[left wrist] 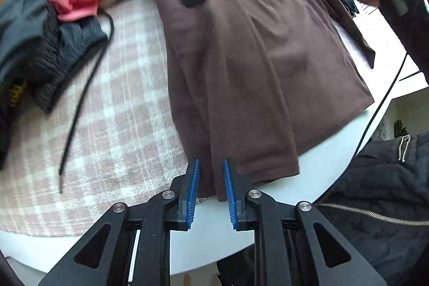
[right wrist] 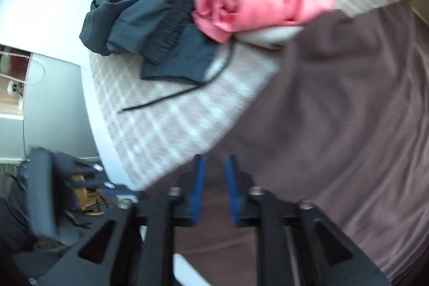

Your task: Fold clothes

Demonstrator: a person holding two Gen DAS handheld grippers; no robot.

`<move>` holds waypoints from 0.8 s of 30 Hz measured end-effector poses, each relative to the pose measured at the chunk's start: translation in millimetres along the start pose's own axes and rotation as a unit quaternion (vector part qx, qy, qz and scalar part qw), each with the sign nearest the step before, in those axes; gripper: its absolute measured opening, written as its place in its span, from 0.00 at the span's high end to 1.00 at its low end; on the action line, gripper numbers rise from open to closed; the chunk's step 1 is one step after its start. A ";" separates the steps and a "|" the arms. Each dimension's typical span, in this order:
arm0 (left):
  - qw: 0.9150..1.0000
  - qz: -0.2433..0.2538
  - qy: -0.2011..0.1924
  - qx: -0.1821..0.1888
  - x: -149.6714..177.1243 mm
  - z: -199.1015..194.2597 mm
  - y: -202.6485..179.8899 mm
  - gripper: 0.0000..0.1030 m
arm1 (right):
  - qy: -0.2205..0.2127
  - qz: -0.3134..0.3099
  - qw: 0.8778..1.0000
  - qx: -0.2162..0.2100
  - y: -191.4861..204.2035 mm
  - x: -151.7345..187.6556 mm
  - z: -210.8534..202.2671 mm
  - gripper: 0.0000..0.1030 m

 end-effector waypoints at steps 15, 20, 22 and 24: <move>0.999 0.041 -0.014 0.018 9.3 13.0 -17.0 0.77 | 0.081 0.033 0.991 0.102 5.4 19.4 30.4 0.75; 0.998 0.051 -0.028 0.017 8.7 9.0 -16.9 0.85 | 0.073 0.030 0.989 0.126 3.3 28.6 34.6 0.79; 0.998 0.057 -0.037 0.017 8.8 4.0 -18.8 0.88 | 0.063 0.031 0.989 0.126 1.3 31.0 33.9 0.90; 0.996 0.065 -0.048 0.022 9.8 -2.4 -21.7 0.90 | 0.052 0.044 0.991 0.113 -1.8 33.5 31.0 0.94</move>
Point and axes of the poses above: each gripper's, at about its wrist camera, not at the fingertips, and z roughly the way its jaws point, y to its left, x to its underside, the point moved 8 cm from there along z, roughly the way its jaws point, and after that the axes turned 8 degrees about z, right-handed, at the moved point
